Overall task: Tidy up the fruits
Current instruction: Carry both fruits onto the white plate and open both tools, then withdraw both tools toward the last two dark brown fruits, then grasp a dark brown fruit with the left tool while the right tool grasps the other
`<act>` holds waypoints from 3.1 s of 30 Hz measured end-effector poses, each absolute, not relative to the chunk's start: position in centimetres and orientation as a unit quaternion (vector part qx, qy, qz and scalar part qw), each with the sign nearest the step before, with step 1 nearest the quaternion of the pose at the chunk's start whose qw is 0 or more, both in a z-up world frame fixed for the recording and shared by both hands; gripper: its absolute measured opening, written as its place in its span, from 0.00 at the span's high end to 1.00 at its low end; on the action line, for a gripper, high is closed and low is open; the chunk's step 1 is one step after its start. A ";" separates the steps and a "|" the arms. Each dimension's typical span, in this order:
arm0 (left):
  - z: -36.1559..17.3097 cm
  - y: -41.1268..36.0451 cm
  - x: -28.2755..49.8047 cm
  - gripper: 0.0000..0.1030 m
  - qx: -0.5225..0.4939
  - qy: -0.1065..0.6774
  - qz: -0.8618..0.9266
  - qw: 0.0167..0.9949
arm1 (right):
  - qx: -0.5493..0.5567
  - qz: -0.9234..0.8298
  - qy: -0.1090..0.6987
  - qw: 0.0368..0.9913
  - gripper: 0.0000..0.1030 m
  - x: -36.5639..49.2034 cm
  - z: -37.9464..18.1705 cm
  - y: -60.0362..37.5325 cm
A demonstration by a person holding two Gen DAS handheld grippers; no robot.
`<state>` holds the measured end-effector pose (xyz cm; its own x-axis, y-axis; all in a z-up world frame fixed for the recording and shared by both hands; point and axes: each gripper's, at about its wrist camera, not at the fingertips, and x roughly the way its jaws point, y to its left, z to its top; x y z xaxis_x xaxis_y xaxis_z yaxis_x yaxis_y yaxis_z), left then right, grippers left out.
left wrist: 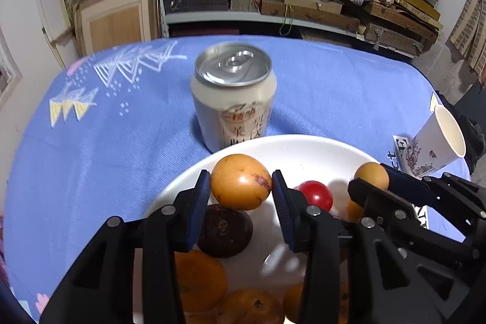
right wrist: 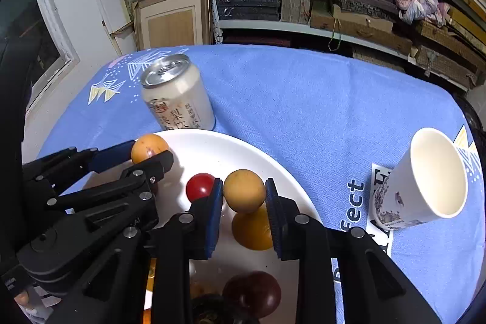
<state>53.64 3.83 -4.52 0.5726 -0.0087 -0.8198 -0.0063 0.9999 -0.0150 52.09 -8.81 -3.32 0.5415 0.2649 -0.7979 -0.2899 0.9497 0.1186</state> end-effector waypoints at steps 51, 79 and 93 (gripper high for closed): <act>-6.7 -1.3 29.3 0.11 0.056 0.380 0.028 0.923 | 0.172 0.141 0.373 0.901 0.12 27.6 -4.3 -21.6; -7.3 2.0 28.5 0.34 0.041 0.408 -0.011 0.912 | 0.135 0.150 0.376 0.904 0.12 27.2 -4.5 -19.9; -7.8 1.7 28.5 0.59 0.048 0.416 0.003 0.908 | 0.075 0.167 0.402 0.897 0.12 27.2 -5.7 -17.0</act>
<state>28.46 1.69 -7.77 0.6531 0.0458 -0.7559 0.0334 0.9955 0.0892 27.20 -16.98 -5.65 0.6216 0.3596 -0.6959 -0.2389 0.9331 0.2688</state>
